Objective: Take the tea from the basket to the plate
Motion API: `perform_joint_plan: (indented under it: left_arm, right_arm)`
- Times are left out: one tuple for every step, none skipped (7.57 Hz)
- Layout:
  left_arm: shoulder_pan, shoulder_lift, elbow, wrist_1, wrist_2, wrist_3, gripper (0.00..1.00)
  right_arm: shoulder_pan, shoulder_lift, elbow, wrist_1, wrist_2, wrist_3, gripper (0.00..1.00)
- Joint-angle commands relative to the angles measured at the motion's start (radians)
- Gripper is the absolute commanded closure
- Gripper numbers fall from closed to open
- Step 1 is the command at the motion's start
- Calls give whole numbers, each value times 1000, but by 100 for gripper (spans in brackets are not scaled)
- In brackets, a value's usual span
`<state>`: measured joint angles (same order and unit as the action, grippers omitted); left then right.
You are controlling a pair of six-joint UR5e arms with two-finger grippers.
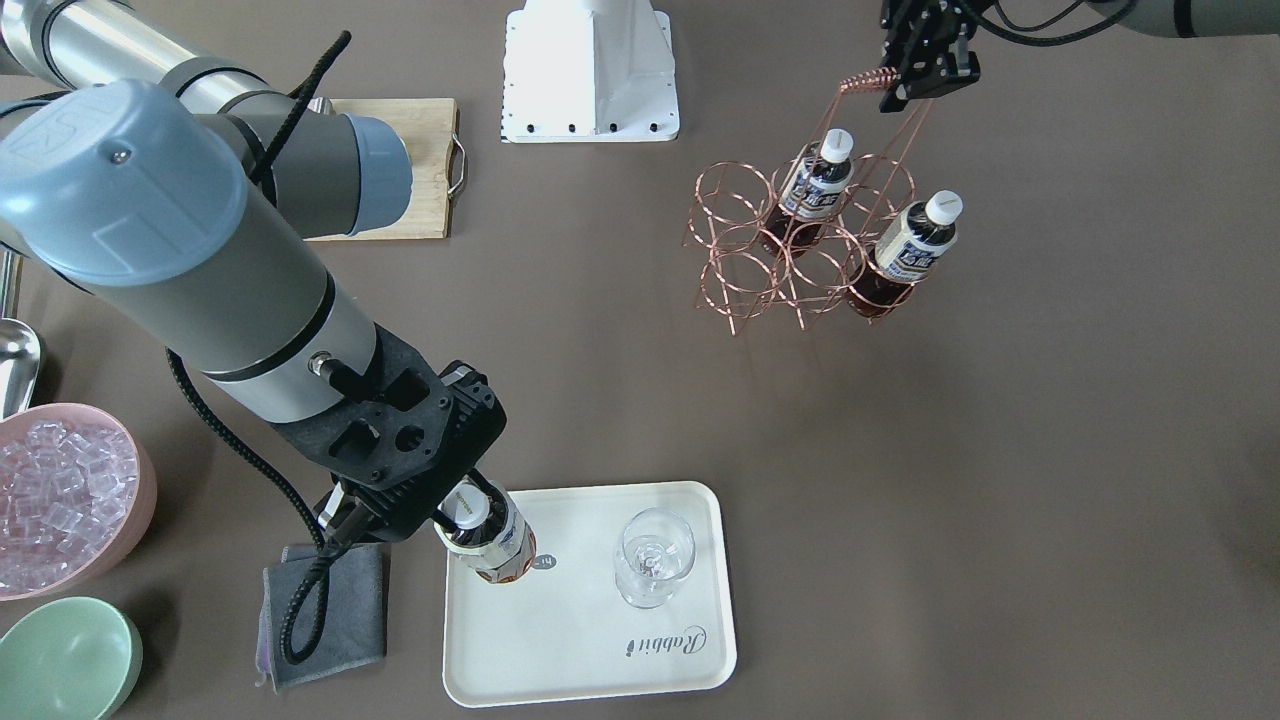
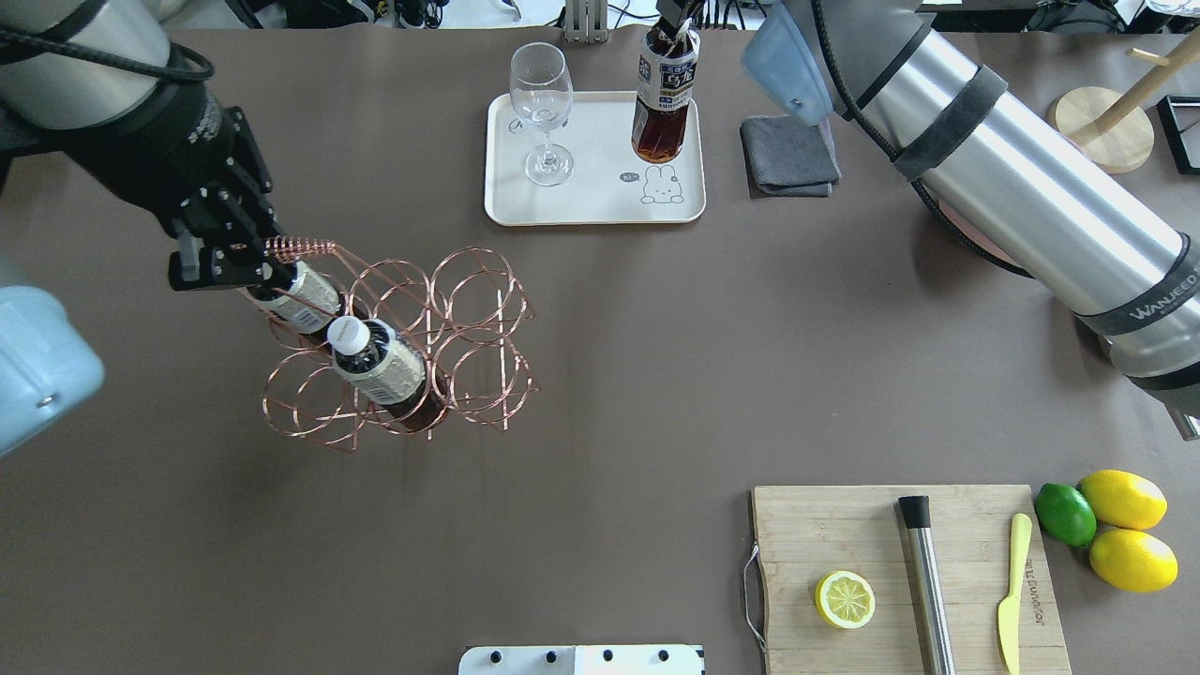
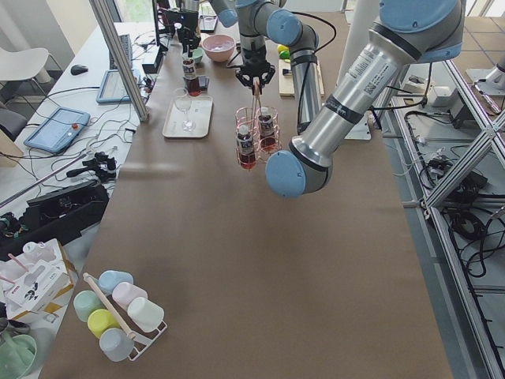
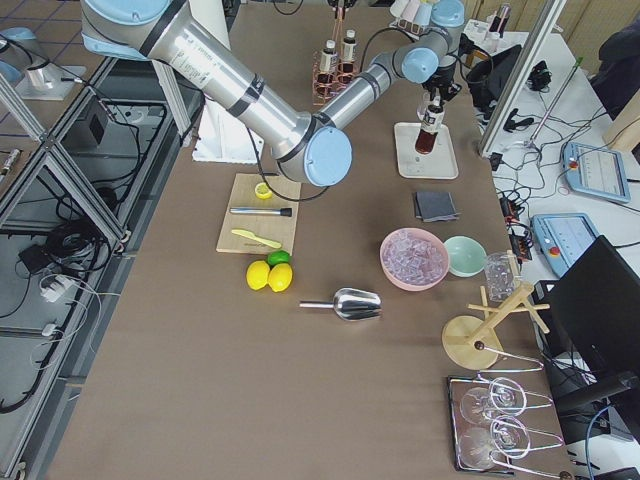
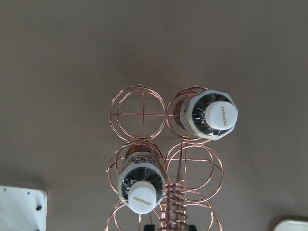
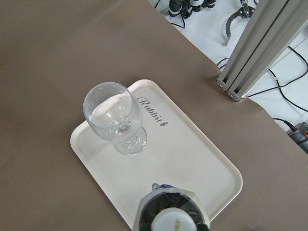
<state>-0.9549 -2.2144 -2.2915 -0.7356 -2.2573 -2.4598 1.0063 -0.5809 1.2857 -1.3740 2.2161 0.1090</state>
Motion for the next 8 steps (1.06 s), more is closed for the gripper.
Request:
perform_joint_plan:
  left_arm:
    - [-128, 114, -45, 99, -5, 274, 100]
    - [-169, 142, -43, 114, -5, 373, 100]
    - [-180, 181, -43, 126, 4, 465, 100]
    - [-227, 229, -42, 127, 7, 564, 100]
    - [-273, 261, -31, 128, 7, 643, 100]
    - [-295, 274, -2, 128, 9, 695, 100]
    - [-314, 274, 56, 128, 12, 773, 100]
    - [-336, 275, 100, 125, 22, 823, 100]
  right_arm:
    - [-6, 6, -75, 88, -50, 29, 100]
    - [-21, 6, -88, 111, -62, 37, 100]
    - [-44, 6, -88, 116, -90, 61, 100]
    - [-58, -5, -88, 168, -110, 95, 100]
    - [-67, -14, -88, 186, -124, 103, 100]
    - [-70, -16, -88, 190, -124, 103, 100]
    - [-77, -31, -88, 217, -125, 104, 100]
    - [-78, -46, -86, 249, -133, 118, 100]
